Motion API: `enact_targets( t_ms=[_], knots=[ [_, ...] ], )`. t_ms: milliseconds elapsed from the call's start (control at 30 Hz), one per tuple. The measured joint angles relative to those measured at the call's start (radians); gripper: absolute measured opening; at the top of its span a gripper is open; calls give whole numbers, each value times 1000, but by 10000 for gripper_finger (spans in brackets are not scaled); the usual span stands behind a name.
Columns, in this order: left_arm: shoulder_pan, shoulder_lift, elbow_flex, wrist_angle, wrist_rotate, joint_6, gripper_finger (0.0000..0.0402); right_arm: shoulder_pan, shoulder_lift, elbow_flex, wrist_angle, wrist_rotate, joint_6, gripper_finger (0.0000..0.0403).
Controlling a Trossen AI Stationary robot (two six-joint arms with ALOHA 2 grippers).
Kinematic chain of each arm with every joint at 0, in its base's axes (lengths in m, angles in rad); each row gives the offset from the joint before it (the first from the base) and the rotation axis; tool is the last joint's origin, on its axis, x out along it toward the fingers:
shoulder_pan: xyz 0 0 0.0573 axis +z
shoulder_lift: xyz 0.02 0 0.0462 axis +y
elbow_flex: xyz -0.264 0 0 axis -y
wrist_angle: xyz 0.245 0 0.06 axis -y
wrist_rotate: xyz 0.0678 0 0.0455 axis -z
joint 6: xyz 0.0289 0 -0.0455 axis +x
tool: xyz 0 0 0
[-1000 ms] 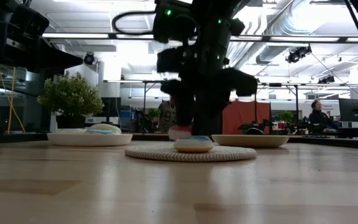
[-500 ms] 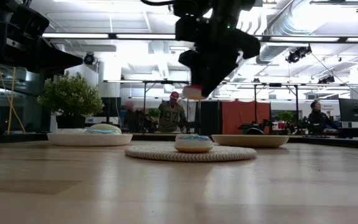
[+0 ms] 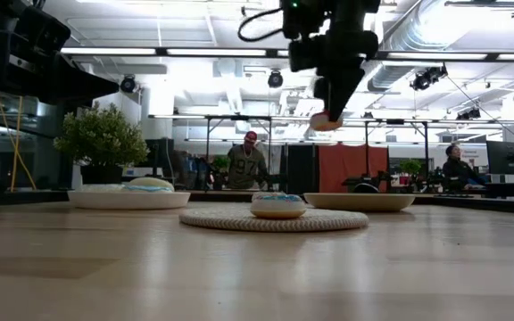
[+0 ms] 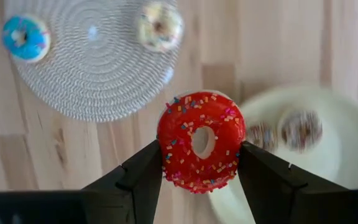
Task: Pick & Place donuts
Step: Put the small red donut on the brown plate
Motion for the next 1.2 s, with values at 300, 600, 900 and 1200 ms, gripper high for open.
enact_targets(
  t_ms=[300, 600, 900, 1200],
  knots=[
    [0, 0, 0, 0, 0, 0, 1, -128, -22, 0, -87, 56, 200, 189],
    [0, 0, 0, 0, 0, 0, 1, -253, -21, -1, -86, 132, 307, 189],
    [0, 0, 0, 0, 0, 0, 1, -310, 36, -1, -46, 144, 332, 189],
    [0, 0, 0, 0, 0, 0, 1, -316, 148, -1, -21, 150, 333, 189]
  ],
)
